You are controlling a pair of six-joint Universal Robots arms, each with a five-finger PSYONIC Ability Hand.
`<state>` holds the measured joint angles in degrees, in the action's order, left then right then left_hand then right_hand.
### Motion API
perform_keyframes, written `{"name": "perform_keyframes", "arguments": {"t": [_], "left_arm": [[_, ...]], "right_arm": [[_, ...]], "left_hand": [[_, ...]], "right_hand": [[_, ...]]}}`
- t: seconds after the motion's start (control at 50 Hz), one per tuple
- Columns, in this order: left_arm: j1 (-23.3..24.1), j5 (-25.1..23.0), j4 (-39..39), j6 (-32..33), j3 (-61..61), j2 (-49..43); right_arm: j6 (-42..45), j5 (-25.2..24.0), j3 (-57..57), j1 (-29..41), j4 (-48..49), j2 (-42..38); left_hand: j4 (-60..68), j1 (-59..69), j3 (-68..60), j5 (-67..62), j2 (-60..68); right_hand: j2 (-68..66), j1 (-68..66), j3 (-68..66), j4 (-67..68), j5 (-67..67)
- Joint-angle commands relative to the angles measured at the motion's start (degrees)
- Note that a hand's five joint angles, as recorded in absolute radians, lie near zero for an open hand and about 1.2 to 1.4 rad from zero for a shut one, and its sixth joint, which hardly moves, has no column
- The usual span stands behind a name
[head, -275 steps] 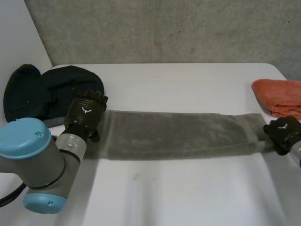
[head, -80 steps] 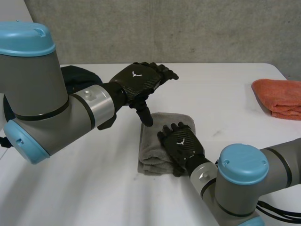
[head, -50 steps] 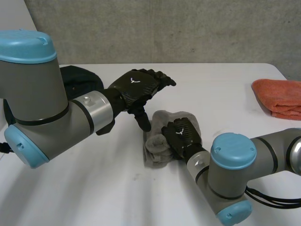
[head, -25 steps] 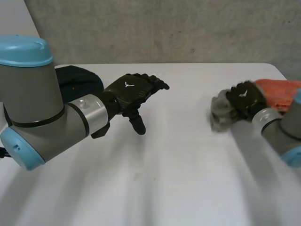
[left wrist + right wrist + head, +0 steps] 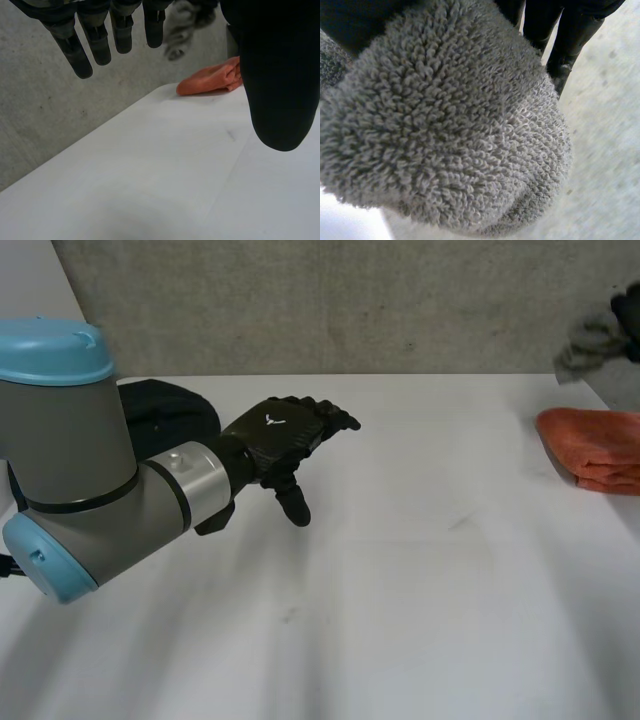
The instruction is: Fold the laundry.
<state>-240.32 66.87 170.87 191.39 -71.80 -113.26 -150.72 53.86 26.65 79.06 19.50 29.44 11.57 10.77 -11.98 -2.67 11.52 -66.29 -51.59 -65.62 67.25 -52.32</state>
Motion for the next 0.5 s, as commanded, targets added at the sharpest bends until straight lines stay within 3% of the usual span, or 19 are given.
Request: {"name": "perform_keyframes", "arguments": {"t": [0.02,0.1,0.22,0.26,0.28,0.32,0.5], "left_arm": [[-0.1,-0.1,0.5,-1.5,-0.9,-0.2],[-0.1,0.0,1.3,-1.5,-1.4,-0.7],[-0.1,0.0,1.4,-1.6,-1.4,-0.7],[-0.1,0.0,1.4,-1.6,-1.4,-0.7],[-0.1,0.0,1.4,-1.6,-1.3,-0.7],[-0.1,0.0,1.5,-1.6,-1.3,-0.6],[0.0,0.0,1.4,-1.6,-1.3,-0.2]], "right_arm": [[0.9,-7.1,0.2,-5.0,-0.8,-6.5],[1.6,-9.0,0.9,-8.9,-1.5,-9.1],[4.0,-17.1,6.6,-11.5,-1.4,-9.0],[4.6,-18.4,7.6,-11.7,-1.6,-8.4],[4.7,-18.8,8.7,-11.9,-1.6,-7.6],[4.6,-18.5,9.6,-12.0,-2.0,-5.9],[4.1,-13.6,14.7,-11.6,-9.3,7.0]], "left_hand": [[0.2,1.0,0.2,0.9,0.2],[0.3,1.1,0.1,0.8,0.4],[0.3,1.1,0.1,0.8,0.4],[0.3,1.1,0.1,0.8,0.4],[0.3,1.1,0.1,0.8,0.4],[0.3,1.1,0.1,0.8,0.4],[0.3,1.1,0.1,0.8,0.4]], "right_hand": [[-13.7,-28.4,-14.4,12.7,-17.7],[-13.7,-28.4,-14.4,12.7,-17.7],[-11.4,-26.1,-12.1,10.5,-15.4],[5.3,-9.4,4.6,-6.3,1.3],[28.4,13.7,27.7,-29.3,24.4],[56.3,41.6,55.6,-57.3,52.3],[56.3,41.6,55.6,-57.3,52.3]]}}
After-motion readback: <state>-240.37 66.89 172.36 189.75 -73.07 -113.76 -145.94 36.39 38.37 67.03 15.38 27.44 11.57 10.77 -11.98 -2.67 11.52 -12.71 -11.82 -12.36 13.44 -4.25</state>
